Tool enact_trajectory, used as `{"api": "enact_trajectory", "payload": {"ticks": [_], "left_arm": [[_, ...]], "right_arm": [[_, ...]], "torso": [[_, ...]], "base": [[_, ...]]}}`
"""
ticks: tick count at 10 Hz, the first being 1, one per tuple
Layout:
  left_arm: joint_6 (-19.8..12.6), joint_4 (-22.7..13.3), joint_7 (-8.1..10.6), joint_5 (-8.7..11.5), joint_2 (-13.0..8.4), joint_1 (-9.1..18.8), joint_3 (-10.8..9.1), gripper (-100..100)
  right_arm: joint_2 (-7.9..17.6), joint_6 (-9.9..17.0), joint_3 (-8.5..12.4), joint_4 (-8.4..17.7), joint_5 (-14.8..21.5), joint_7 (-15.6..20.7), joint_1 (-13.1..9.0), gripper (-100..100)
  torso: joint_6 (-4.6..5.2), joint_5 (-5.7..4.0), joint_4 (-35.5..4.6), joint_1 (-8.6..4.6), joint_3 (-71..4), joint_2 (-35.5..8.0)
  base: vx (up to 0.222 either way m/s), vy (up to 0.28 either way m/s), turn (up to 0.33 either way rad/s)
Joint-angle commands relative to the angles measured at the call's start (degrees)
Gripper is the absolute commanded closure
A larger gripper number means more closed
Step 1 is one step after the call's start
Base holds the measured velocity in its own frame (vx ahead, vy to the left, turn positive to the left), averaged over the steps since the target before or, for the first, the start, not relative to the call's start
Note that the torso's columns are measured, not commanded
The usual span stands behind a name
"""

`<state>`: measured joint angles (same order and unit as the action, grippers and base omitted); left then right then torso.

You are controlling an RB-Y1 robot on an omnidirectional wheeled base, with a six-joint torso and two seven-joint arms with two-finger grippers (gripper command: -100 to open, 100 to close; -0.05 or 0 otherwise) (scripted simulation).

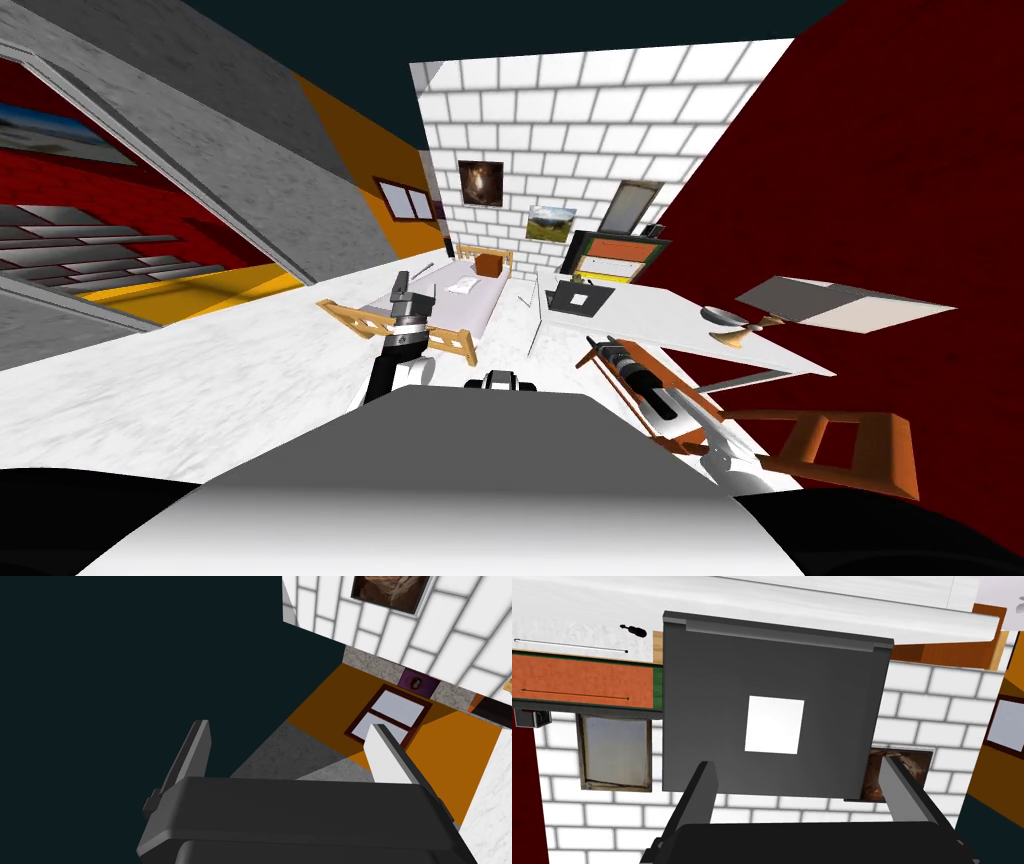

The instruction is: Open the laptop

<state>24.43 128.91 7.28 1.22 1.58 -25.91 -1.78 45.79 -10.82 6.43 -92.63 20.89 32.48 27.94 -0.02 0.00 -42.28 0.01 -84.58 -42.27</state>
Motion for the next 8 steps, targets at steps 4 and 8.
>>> {"api": "enact_trajectory", "payload": {"ticks": [4,8], "left_arm": [[0.0,0.0,0.0,0.0,0.0,-0.01,-0.01,0],[0.0,0.0,0.0,0.0,0.0,0.0,0.0,0]], "right_arm": [[8.09,0.75,0.89,9.02,5.02,6.71,-2.63,-100],[12.21,1.08,1.24,15.23,7.79,10.22,-4.16,-100]], "torso": [[0.09,0.0,-0.01,-0.01,0.03,-0.03],[-0.01,0.02,-0.01,0.05,0.03,-0.05]], "base": [[-0.034,0.017,0.235],[-0.03,0.027,0.178]]}}
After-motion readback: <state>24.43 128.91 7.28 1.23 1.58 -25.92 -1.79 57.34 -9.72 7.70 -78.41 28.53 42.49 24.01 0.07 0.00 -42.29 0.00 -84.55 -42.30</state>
